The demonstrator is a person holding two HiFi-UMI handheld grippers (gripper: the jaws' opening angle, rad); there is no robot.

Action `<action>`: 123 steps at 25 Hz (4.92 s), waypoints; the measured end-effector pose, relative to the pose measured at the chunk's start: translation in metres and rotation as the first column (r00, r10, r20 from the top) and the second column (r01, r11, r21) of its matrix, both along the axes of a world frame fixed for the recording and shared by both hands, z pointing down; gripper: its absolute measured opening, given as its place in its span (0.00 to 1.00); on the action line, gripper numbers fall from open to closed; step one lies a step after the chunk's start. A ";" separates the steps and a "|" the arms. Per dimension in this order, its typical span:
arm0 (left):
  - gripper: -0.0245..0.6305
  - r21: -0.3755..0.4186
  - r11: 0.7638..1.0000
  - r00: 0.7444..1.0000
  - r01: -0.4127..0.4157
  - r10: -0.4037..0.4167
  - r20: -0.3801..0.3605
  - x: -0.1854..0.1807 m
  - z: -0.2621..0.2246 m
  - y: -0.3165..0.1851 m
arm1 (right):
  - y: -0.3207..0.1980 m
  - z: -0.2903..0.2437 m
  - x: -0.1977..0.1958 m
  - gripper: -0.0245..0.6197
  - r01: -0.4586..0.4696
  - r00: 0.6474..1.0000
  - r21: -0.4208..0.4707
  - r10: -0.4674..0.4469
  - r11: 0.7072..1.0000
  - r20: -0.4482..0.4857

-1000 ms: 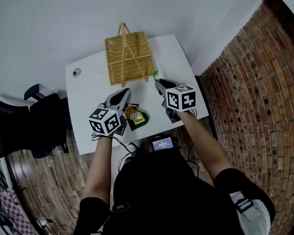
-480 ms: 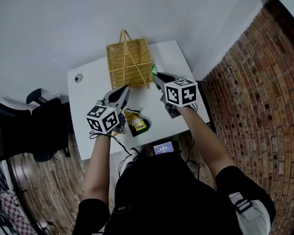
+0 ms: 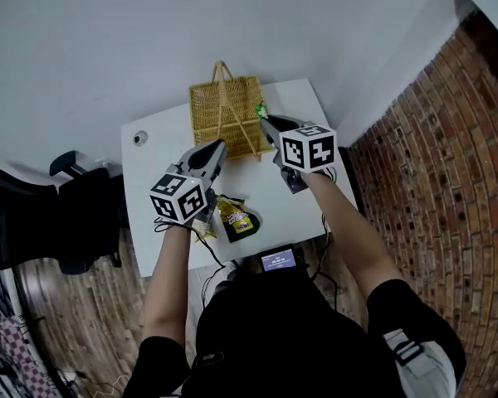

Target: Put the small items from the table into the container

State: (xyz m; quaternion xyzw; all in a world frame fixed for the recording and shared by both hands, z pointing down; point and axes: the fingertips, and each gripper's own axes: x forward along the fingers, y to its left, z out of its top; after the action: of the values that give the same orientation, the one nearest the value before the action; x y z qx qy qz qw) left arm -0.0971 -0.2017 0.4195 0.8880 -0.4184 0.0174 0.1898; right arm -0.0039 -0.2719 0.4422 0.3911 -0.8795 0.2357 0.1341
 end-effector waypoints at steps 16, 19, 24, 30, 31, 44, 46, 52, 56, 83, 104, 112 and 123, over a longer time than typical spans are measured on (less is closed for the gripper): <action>0.05 -0.029 0.999 0.999 0.036 -0.036 -0.003 -0.014 0.014 -0.029 | -0.060 0.009 -0.031 0.12 0.109 0.982 0.022 -0.105 0.994 -0.154; 0.05 -0.037 0.998 0.999 0.044 -0.044 -0.005 -0.018 0.017 -0.031 | -0.064 0.011 -0.034 0.12 0.138 0.971 0.034 -0.128 0.990 -0.204; 0.05 -0.044 0.998 0.999 0.045 -0.045 -0.009 -0.019 0.022 -0.036 | -0.066 0.020 -0.041 0.12 0.204 0.946 0.014 -0.194 0.979 -0.259; 0.05 -0.051 0.998 0.999 0.045 -0.046 -0.010 -0.020 0.025 -0.040 | -0.063 0.032 -0.046 0.12 0.273 0.894 -0.030 -0.265 0.962 -0.360; 0.05 -0.052 0.998 0.999 0.046 -0.046 -0.011 -0.020 0.025 -0.040 | -0.062 0.034 -0.046 0.12 0.282 0.886 -0.040 -0.276 0.959 -0.372; 0.05 -0.050 0.997 0.999 0.051 -0.052 -0.013 -0.024 0.024 -0.042 | -0.059 0.040 -0.049 0.12 0.326 0.838 -0.101 -0.337 0.940 -0.429; 0.05 -0.050 0.997 0.999 0.052 -0.053 -0.014 -0.024 0.024 -0.042 | -0.059 0.039 -0.050 0.12 0.325 0.845 -0.101 -0.337 0.940 -0.415; 0.05 -0.049 0.997 0.998 0.055 -0.055 -0.012 -0.024 0.023 -0.040 | -0.055 0.038 -0.052 0.16 0.336 0.862 -0.103 -0.350 0.936 -0.367; 0.05 -0.046 0.997 0.998 0.057 -0.057 -0.012 -0.025 0.021 -0.039 | -0.054 0.037 -0.053 0.20 0.339 0.866 -0.093 -0.349 0.936 -0.357; 0.05 -0.045 0.997 0.998 0.064 -0.063 0.029 -0.031 0.023 -0.007 | -0.019 -0.005 -0.028 0.05 0.183 0.973 0.018 -0.179 0.983 -0.144; 0.05 -0.059 0.997 0.999 0.039 -0.037 0.035 -0.026 0.039 0.054 | 0.078 0.030 -0.012 0.05 0.174 0.984 -0.022 -0.175 0.984 -0.029; 0.05 -0.072 0.995 0.998 0.063 -0.063 0.002 -0.030 0.047 0.065 | 0.097 0.051 -0.009 0.05 0.168 0.985 -0.058 -0.170 0.984 -0.024; 0.05 -0.068 0.993 0.996 0.093 -0.094 -0.003 -0.036 0.046 0.063 | 0.093 0.047 -0.011 0.05 0.175 0.984 -0.052 -0.176 0.983 -0.012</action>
State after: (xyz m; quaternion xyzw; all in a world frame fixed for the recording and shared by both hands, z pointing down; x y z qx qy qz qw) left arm -0.1332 -0.1386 0.4651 0.8606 -0.4582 0.0199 0.2215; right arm -0.0151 -0.1785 0.4893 0.3105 -0.9032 0.2418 0.1715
